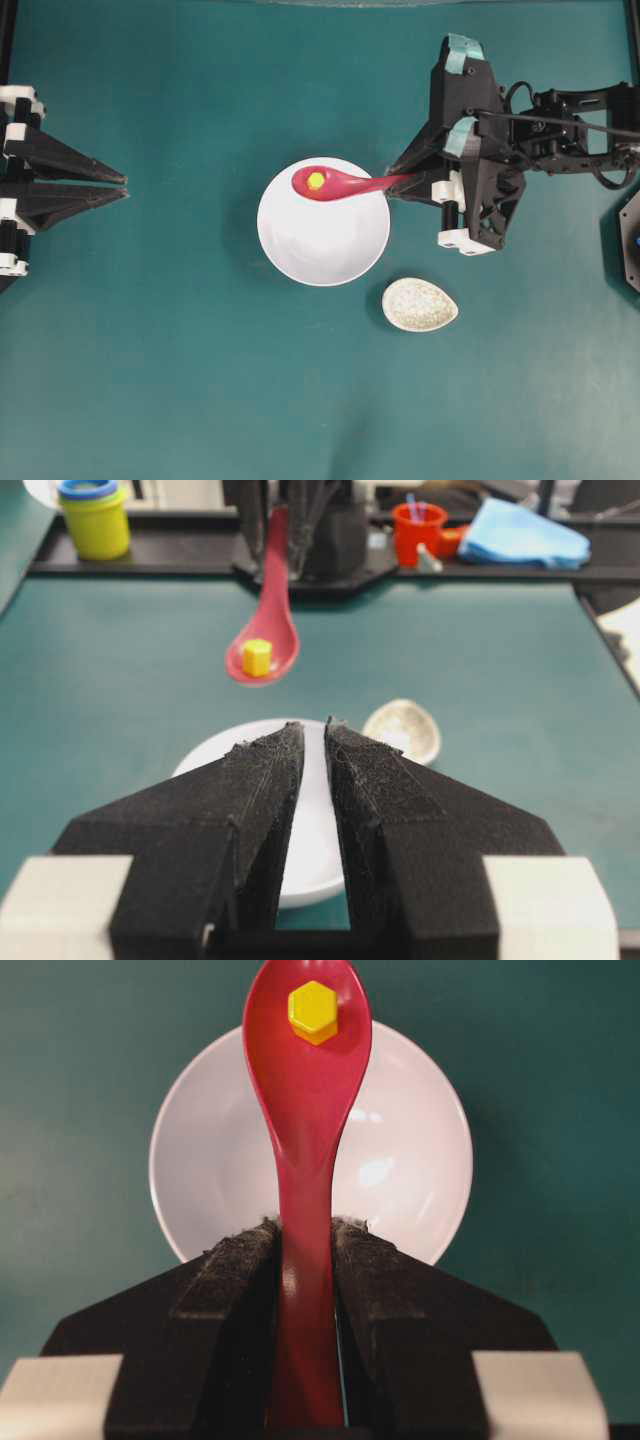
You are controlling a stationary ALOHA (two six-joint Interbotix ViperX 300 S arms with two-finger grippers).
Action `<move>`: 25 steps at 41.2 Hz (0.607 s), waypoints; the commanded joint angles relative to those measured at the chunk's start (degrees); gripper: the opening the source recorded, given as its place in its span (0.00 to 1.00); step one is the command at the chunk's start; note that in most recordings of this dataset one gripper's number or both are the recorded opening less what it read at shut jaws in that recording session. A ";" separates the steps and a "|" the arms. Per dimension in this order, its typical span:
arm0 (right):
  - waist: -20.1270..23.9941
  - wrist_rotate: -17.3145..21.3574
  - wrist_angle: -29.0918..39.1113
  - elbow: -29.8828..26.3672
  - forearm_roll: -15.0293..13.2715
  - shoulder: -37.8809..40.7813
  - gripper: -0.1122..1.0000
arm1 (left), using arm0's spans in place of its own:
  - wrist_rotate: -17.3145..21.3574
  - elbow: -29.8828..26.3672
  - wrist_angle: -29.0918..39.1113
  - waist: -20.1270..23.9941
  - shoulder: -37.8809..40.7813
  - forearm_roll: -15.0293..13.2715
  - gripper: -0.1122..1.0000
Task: Scoop the yellow hexagonal prism block from the bowl with a spoon using the right arm.
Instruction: 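Hold the spoon with the yellow block raised above the bowl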
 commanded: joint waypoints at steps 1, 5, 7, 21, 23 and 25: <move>0.18 0.09 -0.18 -1.49 -0.09 -1.32 0.31 | 0.00 -1.67 -0.70 0.09 0.26 0.09 0.26; 0.18 0.09 -0.18 -1.49 -0.09 -1.32 0.31 | 0.00 -1.76 -0.70 0.09 0.26 0.00 0.26; 0.18 0.09 -0.18 -1.58 -0.09 -1.32 0.31 | 0.00 -1.76 -0.62 0.09 0.26 0.09 0.26; 0.18 0.09 -0.18 -1.49 -0.09 -1.32 0.31 | 0.09 -1.76 -0.44 0.09 0.26 0.09 0.26; 0.09 0.09 -0.18 -1.49 -0.09 -1.32 0.31 | 0.00 -1.76 -0.44 0.09 0.26 0.09 0.26; 0.18 0.09 -0.18 -1.58 -0.09 -1.32 0.31 | 0.00 -1.76 -0.44 0.09 0.26 0.09 0.26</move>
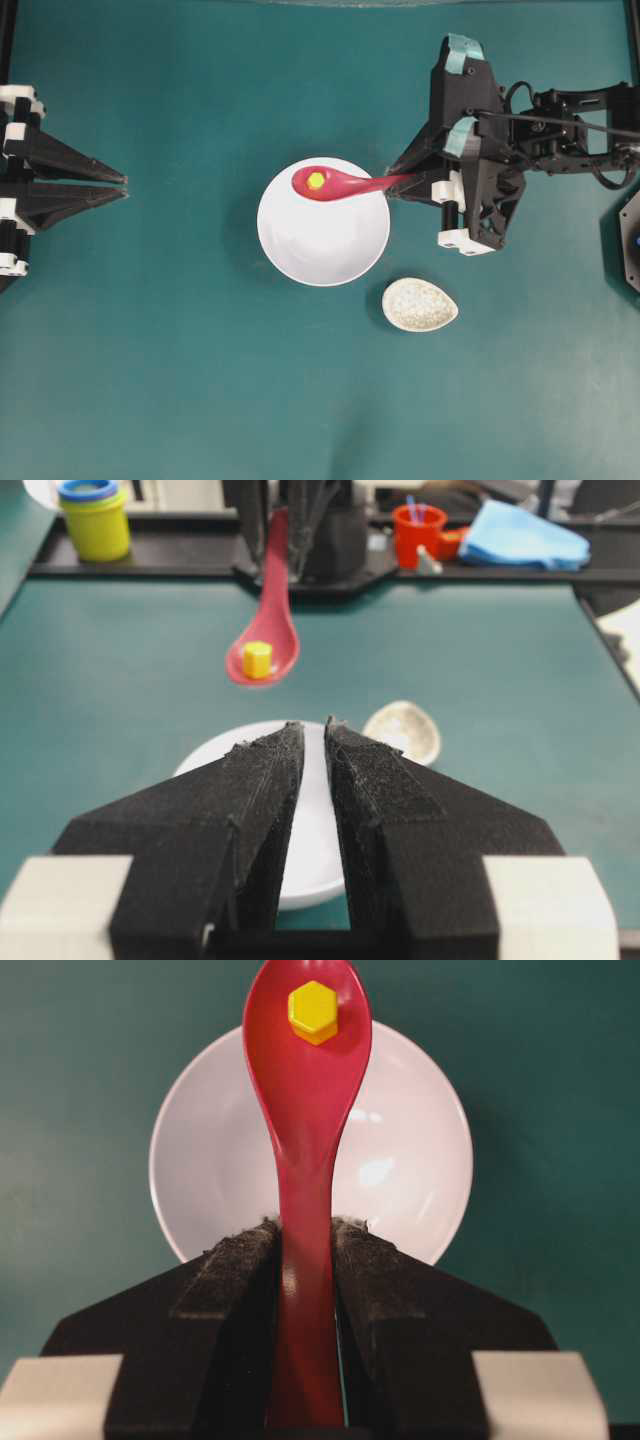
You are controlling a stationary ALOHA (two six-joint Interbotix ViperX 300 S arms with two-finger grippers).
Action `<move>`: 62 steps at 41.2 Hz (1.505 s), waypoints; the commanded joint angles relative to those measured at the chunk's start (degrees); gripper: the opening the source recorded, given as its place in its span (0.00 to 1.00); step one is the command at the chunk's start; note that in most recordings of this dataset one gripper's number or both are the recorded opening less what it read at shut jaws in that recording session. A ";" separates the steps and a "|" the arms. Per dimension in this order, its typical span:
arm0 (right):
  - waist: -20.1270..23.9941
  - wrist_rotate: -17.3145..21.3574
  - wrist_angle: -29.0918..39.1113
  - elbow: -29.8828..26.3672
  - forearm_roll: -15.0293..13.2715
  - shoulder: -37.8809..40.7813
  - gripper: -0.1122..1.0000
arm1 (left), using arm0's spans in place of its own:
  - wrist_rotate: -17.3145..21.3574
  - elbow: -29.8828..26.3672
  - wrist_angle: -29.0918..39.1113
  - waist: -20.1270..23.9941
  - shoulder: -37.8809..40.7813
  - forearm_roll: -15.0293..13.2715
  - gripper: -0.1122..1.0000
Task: Scoop the yellow hexagonal prism block from the bowl with a spoon using the right arm.
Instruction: 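Hold the spoon with the yellow block raised above the bowl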
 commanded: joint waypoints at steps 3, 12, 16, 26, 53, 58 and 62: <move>0.18 0.09 -0.18 -1.49 0.00 -1.32 0.31 | 0.00 -1.76 -0.44 0.00 0.35 0.18 0.26; 0.18 0.18 -0.18 -1.49 0.00 -1.32 0.31 | 0.00 -1.85 -0.44 0.09 0.35 0.18 0.26; 0.18 0.26 -0.18 -1.49 0.00 -1.32 0.31 | 0.00 -1.76 -0.44 0.09 0.35 0.18 0.26; 0.09 0.35 -0.18 -1.49 -0.09 -1.32 0.31 | 1.05 -1.85 0.44 0.00 0.35 0.18 0.26; 0.18 0.44 -0.18 -1.49 0.00 -1.32 0.31 | 1.05 -2.64 1.14 0.09 0.35 0.18 0.26; 0.18 0.44 -0.18 -1.49 0.00 -1.32 0.31 | 1.05 -2.72 1.93 0.00 0.26 0.18 0.26; 0.18 0.44 -0.18 -1.49 0.00 -1.32 0.31 | 1.05 -2.90 2.64 0.09 0.26 0.18 0.26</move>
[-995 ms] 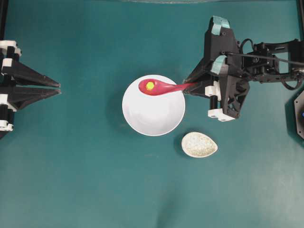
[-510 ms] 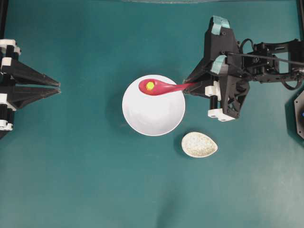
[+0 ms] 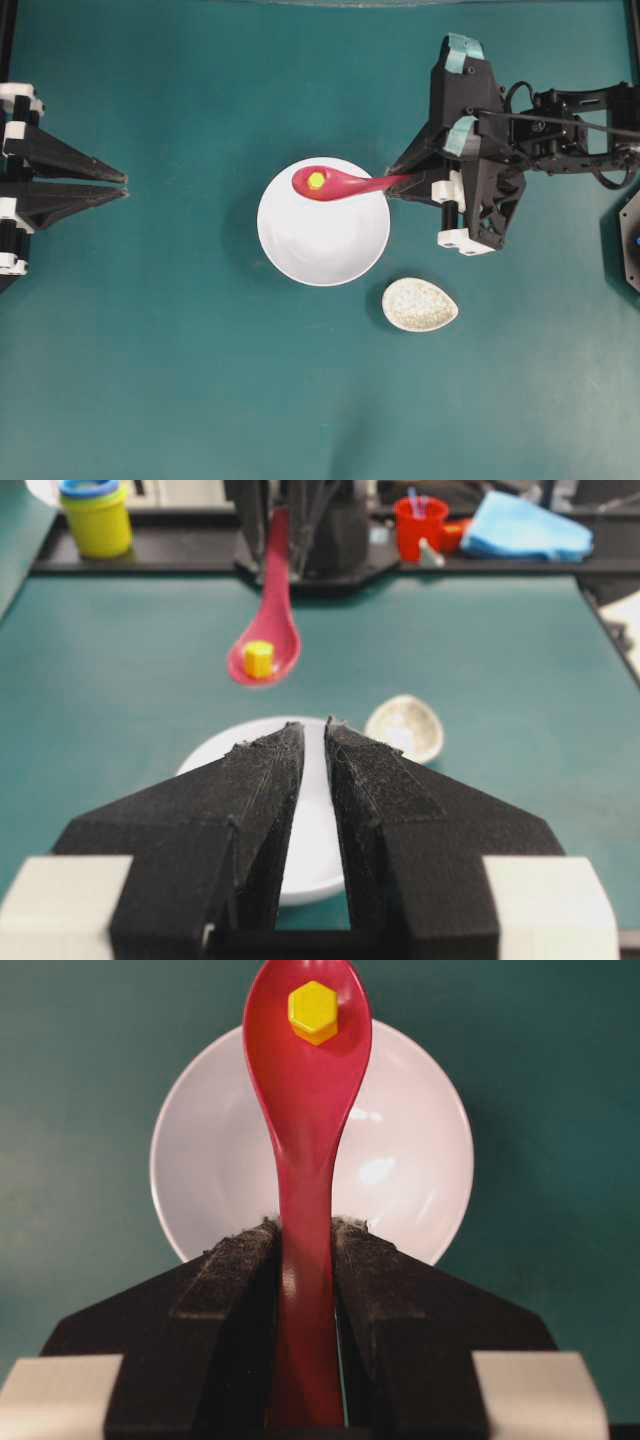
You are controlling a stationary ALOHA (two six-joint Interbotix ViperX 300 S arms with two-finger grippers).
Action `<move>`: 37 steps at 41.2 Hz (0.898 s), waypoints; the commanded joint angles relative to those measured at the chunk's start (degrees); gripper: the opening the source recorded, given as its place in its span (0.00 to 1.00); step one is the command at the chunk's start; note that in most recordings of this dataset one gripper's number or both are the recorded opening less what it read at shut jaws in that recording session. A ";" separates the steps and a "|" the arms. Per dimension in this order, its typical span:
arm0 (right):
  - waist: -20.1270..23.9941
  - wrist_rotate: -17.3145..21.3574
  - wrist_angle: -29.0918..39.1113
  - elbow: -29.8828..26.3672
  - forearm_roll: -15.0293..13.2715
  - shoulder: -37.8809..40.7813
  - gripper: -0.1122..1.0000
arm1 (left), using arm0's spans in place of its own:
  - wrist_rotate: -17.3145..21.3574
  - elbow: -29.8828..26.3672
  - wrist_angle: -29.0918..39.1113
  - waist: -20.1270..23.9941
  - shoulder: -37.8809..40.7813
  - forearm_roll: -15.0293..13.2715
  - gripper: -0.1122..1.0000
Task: Scoop the yellow hexagonal prism block from the bowl with a spoon using the right arm.
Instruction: 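Hold the spoon with the yellow block raised above the bowl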
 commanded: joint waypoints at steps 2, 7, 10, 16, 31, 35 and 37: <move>0.18 0.18 -0.26 -1.49 -0.09 -1.32 0.31 | 0.09 -1.76 0.53 0.09 0.26 0.00 0.26; 0.18 0.18 -0.26 -1.49 -0.09 -1.32 0.31 | 0.09 -1.93 1.58 0.09 0.26 0.09 0.26; 0.18 0.18 -0.26 -1.49 -0.09 -1.32 0.31 | 0.09 -1.93 2.20 0.09 0.26 0.09 0.26; 0.18 0.18 -0.26 -1.49 0.00 -1.32 0.31 | 0.09 -1.93 2.81 0.09 0.26 0.09 0.26; 0.18 0.35 3.96 -1.67 0.09 -1.32 0.31 | 0.00 -1.93 3.78 0.09 0.26 0.09 0.26; 0.09 0.44 5.54 -1.76 0.18 -1.49 0.31 | -0.09 -2.29 4.57 0.09 0.26 0.09 0.26; 0.18 0.53 6.15 -1.76 0.18 -1.49 0.31 | -0.18 -2.64 4.92 0.09 0.26 0.09 0.26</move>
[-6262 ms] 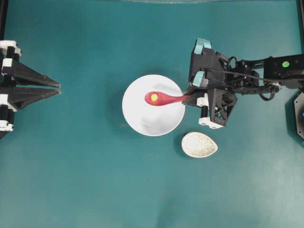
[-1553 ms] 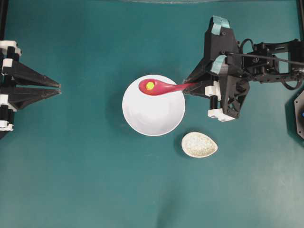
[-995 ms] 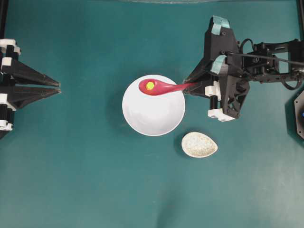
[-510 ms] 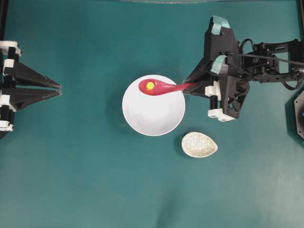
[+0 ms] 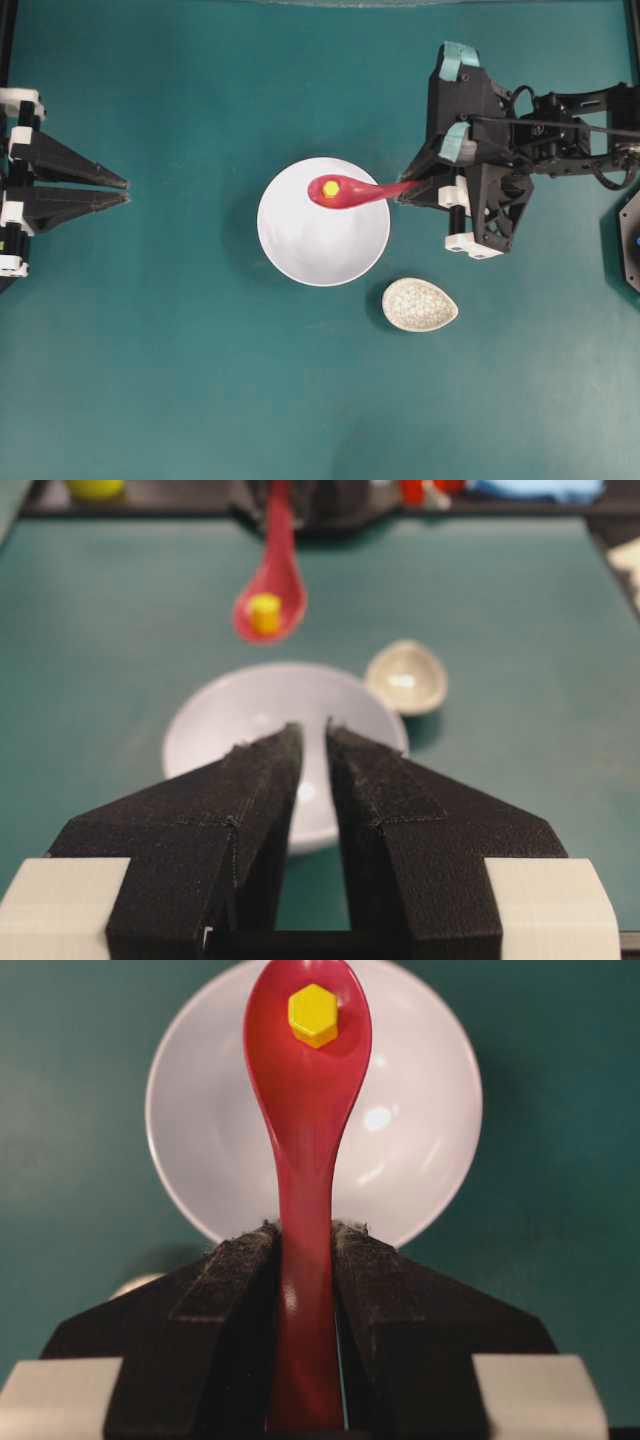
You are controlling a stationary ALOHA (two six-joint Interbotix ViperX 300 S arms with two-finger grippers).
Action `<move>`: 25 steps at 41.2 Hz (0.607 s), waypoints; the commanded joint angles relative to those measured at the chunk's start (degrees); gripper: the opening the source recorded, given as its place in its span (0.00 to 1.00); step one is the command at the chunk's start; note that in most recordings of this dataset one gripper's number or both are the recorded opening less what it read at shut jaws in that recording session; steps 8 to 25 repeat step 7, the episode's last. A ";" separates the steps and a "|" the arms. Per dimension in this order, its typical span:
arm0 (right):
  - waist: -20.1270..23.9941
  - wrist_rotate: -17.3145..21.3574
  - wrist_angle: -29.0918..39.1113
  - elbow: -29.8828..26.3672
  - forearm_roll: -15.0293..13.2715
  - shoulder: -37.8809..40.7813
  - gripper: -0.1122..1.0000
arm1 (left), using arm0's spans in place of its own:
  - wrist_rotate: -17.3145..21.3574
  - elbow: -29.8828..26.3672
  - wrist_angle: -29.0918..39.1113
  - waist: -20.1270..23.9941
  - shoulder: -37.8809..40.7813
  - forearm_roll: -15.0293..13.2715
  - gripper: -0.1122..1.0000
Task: Scoop the yellow hexagonal prism block from the bowl with a spoon using the right arm.
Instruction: 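Hold the spoon with the yellow block raised above the bowl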
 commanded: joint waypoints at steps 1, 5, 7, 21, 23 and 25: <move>0.18 0.18 0.88 -1.67 0.18 -1.41 0.31 | -0.09 -2.46 0.44 0.00 0.26 0.18 0.26; 0.18 0.18 1.67 -1.67 0.09 -1.41 0.31 | -0.53 -3.34 2.02 0.00 0.26 0.18 0.26; 0.09 0.18 1.49 -1.76 0.00 -1.41 0.31 | -0.26 -3.78 2.64 0.00 0.26 0.18 0.26; 0.09 0.18 1.49 -1.76 0.00 -1.41 0.31 | -0.26 -3.78 2.64 0.00 0.26 0.18 0.26; 0.09 0.18 1.49 -1.76 0.00 -1.41 0.31 | -0.26 -3.78 2.64 0.00 0.26 0.18 0.26; 0.09 0.18 1.49 -1.76 0.00 -1.41 0.31 | -0.26 -3.78 2.64 0.00 0.26 0.18 0.26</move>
